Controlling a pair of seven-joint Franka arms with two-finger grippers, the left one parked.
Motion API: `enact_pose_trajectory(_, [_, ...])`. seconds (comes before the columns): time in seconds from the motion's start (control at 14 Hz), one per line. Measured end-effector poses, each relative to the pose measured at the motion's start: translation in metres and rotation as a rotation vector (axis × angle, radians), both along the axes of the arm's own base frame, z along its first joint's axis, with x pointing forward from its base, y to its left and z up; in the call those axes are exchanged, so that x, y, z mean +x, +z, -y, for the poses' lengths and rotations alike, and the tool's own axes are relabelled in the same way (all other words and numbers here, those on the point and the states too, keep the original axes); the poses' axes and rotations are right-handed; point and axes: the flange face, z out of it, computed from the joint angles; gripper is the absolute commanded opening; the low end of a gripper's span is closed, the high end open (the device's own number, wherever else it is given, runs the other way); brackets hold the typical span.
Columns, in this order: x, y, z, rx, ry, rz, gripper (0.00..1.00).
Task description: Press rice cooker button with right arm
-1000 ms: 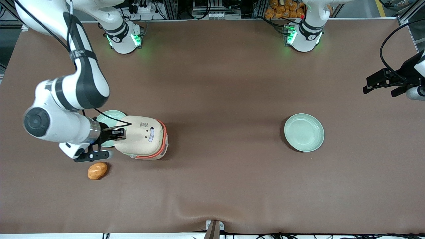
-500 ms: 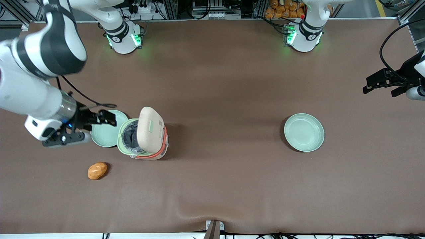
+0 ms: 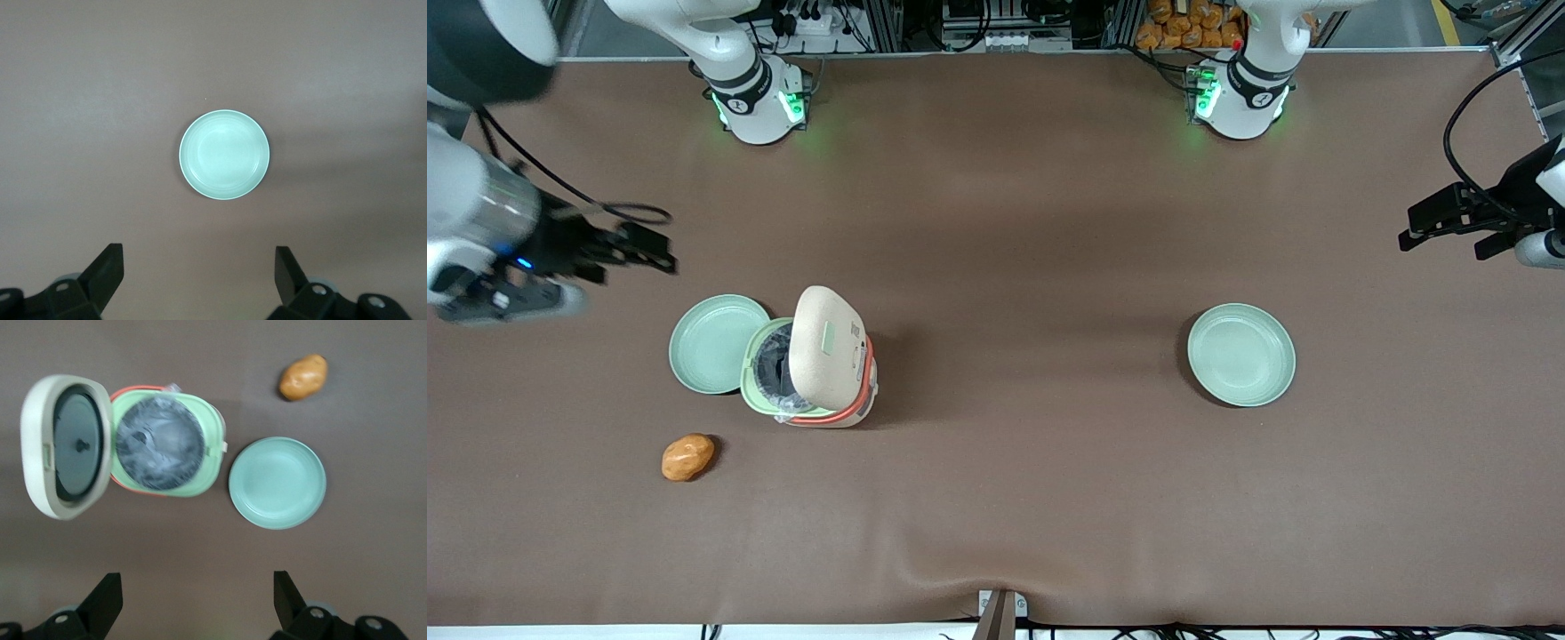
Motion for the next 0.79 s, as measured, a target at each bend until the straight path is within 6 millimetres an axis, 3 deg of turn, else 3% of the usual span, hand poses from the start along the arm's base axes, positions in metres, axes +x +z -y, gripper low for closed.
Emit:
enact_pose_trajectory(0.21, [-0.025, 0.033, 0.030, -0.052, -0.035, 0.005, 1.00])
enact_pose_trajectory(0.36, [-0.035, 0.042, 0.041, -0.075, -0.050, 0.000, 1.00])
enact_pose_trajectory(0.79, [-0.034, 0.024, 0.049, -0.084, -0.063, -0.032, 1.00])
